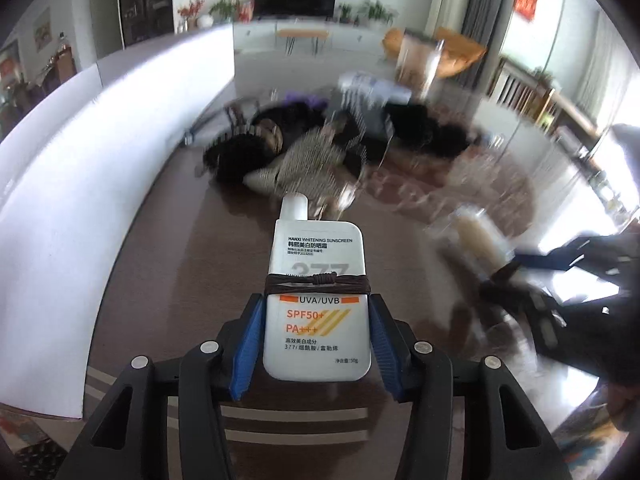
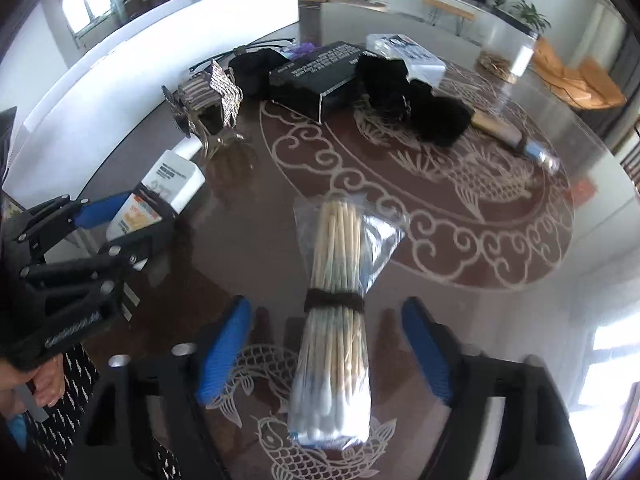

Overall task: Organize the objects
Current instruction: 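Carry the swab bundle with the right gripper while the left carries the sunscreen to the cardboard box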

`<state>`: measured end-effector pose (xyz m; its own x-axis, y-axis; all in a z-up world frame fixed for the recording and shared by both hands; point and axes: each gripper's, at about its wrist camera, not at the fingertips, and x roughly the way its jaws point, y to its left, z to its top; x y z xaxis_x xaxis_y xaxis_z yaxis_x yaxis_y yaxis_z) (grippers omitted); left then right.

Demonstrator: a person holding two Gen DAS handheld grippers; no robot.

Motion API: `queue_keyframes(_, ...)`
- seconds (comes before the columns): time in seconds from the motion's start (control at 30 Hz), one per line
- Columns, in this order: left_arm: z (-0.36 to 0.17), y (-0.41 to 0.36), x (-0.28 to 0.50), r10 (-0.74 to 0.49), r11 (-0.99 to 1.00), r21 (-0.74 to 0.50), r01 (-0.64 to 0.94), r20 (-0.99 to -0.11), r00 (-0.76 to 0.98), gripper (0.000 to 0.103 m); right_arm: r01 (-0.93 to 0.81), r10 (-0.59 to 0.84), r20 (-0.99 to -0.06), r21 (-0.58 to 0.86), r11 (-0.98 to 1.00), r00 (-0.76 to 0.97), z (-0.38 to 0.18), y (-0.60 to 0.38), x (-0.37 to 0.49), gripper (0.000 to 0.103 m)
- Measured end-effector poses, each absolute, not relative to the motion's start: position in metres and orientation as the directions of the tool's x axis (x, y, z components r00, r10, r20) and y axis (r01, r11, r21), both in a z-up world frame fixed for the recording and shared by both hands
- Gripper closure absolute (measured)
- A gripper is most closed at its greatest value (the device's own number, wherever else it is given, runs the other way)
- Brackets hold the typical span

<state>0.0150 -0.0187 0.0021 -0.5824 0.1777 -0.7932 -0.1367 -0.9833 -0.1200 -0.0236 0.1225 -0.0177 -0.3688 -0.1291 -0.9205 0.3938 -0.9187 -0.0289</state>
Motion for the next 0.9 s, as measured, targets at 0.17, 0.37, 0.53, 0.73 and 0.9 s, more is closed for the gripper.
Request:
queue_keyframes(0.17, 0.037, -0.036, 0.04, 0.219, -0.975, -0.184, -0.124, -0.7, -0.679, 0.052, 0.37, -0.15, -0.911, -0.004, -0.929, -0.385, 0.006, 0.129, -0.022, 0.074)
queue_keyframes(0.37, 0.098, -0.074, 0.053, 0.217, -0.966, -0.246, -0.08, -0.6, -0.77, 0.052, 0.385, -0.247, -0.84, 0.049, -0.922, -0.483, 0.071, 0.118, -0.025, 0.074)
queue_keyframes(0.53, 0.147, -0.139, 0.048, 0.121, -0.962, -0.27, 0.035, -0.539, -0.834, 0.052, 0.467, -0.363, -0.76, 0.089, -0.88, -0.539, 0.125, 0.063, -0.043, 0.074)
queue_keyframes(0.73, 0.141, -0.233, 0.014, -0.018, -0.908, -0.326, 0.264, -0.599, -0.8, 0.052, 0.601, -0.525, -0.67, 0.146, -0.786, -0.525, 0.172, -0.038, -0.075, 0.074)
queue_keyframes(0.9, 0.107, -0.269, -0.023, -0.063, -0.9, -0.265, 0.345, -0.705, -0.707, 0.052, 0.647, -0.541, -0.661, 0.109, -0.755, -0.52, 0.171, -0.112, -0.106, 0.074)
